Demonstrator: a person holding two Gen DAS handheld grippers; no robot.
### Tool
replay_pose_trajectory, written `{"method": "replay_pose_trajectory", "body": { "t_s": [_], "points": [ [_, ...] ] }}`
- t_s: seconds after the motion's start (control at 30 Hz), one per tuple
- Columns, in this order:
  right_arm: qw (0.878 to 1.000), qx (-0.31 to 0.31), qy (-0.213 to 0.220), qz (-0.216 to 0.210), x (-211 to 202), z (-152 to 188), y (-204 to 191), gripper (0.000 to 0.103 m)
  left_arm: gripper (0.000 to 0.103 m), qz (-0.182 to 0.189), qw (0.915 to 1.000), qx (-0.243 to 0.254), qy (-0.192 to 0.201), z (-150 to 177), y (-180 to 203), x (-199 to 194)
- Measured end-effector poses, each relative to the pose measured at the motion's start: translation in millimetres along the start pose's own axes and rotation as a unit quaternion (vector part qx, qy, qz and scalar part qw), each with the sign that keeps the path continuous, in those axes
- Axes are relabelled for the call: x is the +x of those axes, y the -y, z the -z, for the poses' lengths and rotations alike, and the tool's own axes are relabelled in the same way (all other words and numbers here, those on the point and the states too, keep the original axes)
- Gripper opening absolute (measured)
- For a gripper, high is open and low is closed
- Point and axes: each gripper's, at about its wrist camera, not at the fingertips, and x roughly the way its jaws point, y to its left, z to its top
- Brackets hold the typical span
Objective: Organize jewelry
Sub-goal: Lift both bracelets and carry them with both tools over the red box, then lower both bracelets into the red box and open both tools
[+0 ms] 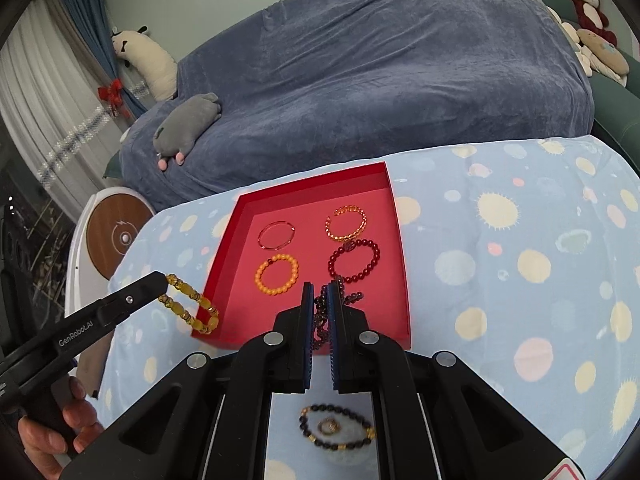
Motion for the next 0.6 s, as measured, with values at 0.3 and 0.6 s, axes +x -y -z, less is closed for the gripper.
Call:
{"method": "replay_pose_trajectory", "body": {
  "t_s": [0.3,0.6],
  "points": [
    [0.996,-0.049,-0.053,0.053,47.4,3.7,-4.5,0.006,0.01,-0.025,0.9992,0.003,-0.032,-2.8,-8.2,39.4],
    [0.999,-0.009,-0.043,0.021,55.3,0.4,0.3,0.023,0.021,-0.019,0.9992,-0.004,-0.035,-2.2,-6.1,56.5]
  ]
}}
